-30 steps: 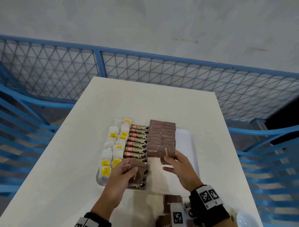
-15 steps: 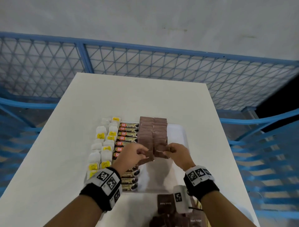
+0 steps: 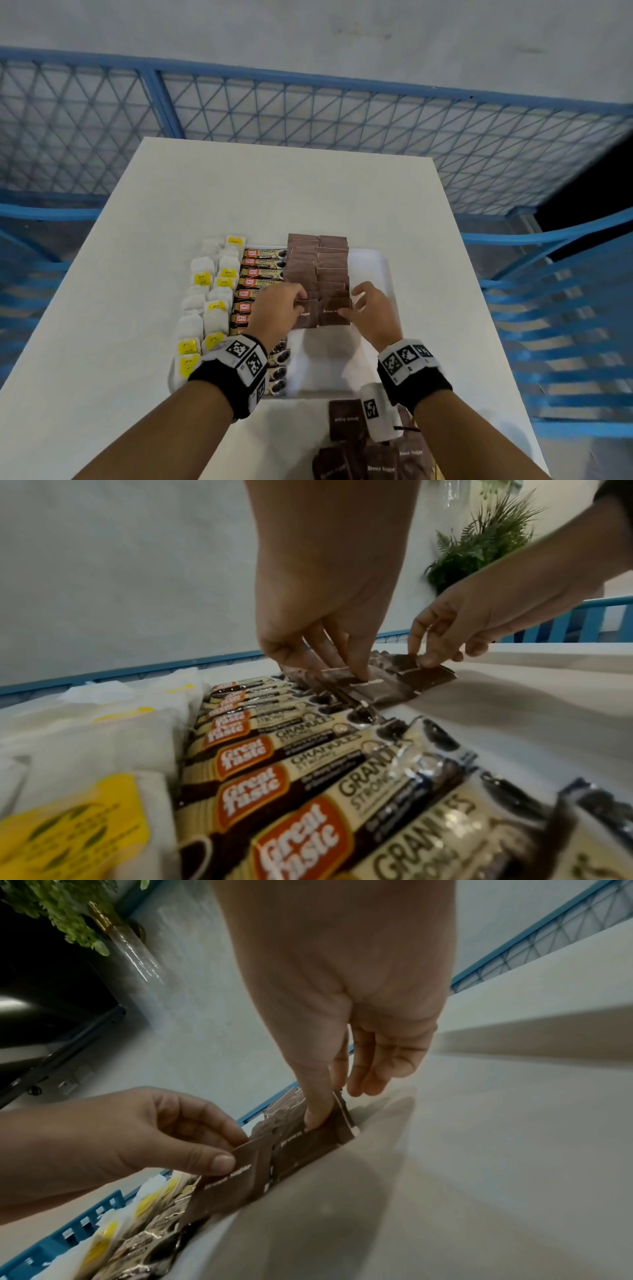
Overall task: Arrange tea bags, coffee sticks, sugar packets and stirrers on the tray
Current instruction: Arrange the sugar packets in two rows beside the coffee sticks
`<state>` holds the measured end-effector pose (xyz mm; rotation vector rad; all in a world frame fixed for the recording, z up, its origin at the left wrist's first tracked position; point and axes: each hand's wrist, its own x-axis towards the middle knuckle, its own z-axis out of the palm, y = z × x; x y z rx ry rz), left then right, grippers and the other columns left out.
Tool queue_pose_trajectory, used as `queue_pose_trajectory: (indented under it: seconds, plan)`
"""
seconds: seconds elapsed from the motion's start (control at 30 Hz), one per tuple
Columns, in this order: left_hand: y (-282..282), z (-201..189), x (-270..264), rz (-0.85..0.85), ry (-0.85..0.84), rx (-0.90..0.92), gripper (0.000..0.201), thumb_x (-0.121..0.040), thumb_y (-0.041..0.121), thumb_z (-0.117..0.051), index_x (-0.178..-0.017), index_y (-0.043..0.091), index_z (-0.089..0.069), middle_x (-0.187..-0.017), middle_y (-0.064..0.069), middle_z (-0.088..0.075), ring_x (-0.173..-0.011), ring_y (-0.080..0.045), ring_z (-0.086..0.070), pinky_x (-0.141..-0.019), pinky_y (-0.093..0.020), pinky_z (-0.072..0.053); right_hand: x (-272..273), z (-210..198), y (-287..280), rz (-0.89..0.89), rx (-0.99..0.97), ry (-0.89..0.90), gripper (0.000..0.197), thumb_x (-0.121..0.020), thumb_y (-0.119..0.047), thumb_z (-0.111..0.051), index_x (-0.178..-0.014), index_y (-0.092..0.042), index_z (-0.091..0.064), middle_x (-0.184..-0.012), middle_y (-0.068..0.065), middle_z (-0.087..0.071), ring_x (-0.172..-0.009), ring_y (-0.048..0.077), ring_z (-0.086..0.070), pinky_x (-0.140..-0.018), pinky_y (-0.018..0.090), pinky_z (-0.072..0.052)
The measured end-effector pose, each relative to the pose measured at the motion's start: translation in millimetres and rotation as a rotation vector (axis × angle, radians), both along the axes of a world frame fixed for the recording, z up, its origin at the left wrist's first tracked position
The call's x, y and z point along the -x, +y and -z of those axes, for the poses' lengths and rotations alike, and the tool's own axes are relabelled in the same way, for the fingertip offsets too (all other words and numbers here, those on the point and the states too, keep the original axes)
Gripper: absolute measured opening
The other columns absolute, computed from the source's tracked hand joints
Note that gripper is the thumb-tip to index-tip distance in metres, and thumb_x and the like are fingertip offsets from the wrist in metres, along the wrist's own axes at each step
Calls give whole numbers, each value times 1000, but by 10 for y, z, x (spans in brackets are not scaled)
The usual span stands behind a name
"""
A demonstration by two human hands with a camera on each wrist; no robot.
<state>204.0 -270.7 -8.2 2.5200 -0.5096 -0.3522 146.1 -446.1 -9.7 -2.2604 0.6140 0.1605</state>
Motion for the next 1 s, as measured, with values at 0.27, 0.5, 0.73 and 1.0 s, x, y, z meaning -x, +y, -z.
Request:
queue_pose_trajectory:
  seconds: [0.27, 0.5, 0.73, 1.0]
  plan:
    - [64, -113, 215, 39, -151, 121, 12, -83, 10, -64, -95, 12, -68, -95, -2, -64, -89, -17, -58, -80, -27, -44, 239, -322, -98, -51, 80, -147, 12, -85, -20, -65, -93, -11, -62, -79, -3, -58, -64, -1, -48, -58, 5, -37]
    - [82, -222, 1143, 379, 225, 44, 19, -90, 22, -55, -107, 18, -62, -103, 4, -57, -87, -6, -54, -69, -9, -36, 1036, -495, -139, -271, 144, 24, 8, -87, -19, -61, -91, -13, -66, -85, -3, -64, -69, 0, -51, -63, 7, -40]
    - [-97, -92, 1538, 467, 178, -75, 49, -87, 6, -51, -135, 17, -43, -131, -1, -42, -119, -19, -43, -97, -29, -39, 1553, -227, -93, -378, 367, 311, 25, -84, -19, -55, -107, -10, -53, -107, 7, -56, -102, 23, -53, -81, 25, -42]
    - [-163, -96, 1599, 594, -68, -294, 55, -87, -1, -43, -138, 19, -37, -123, -10, -37, -105, -29, -43, -83, -34, -36, 1623, -245, -3, -472, 465, 330, 44, -83, -10, -48, -126, -10, -37, -123, 9, -48, -112, 27, -43, -91, 30, -36]
